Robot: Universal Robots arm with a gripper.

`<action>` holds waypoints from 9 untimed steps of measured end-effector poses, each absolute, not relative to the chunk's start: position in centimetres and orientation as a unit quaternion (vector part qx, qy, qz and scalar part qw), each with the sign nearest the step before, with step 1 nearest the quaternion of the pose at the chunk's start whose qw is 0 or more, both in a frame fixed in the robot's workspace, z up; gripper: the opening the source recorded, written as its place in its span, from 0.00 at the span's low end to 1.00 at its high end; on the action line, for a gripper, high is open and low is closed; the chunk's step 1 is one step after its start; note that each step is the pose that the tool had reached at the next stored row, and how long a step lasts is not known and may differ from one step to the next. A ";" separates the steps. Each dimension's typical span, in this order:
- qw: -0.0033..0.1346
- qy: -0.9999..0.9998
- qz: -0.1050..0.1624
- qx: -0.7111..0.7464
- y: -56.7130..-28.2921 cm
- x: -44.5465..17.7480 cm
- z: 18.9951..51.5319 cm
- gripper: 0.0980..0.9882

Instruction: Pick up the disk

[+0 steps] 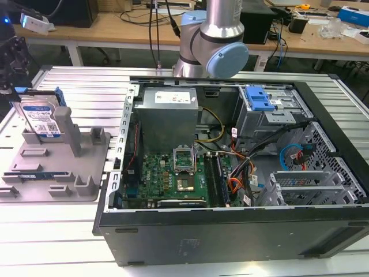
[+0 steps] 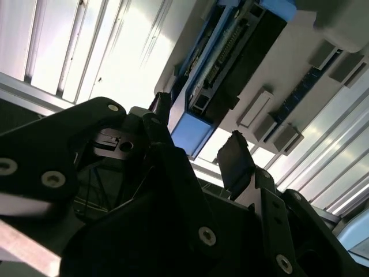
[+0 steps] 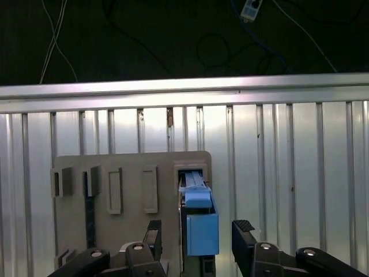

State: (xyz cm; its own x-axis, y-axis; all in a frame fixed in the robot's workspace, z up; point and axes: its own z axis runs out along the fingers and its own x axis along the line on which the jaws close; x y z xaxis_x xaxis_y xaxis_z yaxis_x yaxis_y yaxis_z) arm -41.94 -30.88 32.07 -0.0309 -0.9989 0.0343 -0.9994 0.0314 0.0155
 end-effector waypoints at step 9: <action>0.018 -0.718 0.006 0.696 -30.9 -41.9 30.9 0.40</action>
State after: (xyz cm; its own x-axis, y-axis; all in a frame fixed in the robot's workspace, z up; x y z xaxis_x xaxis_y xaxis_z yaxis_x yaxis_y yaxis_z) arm -41.94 -30.88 30.88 -0.0308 -0.9989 0.0347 -0.9994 0.0314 0.0156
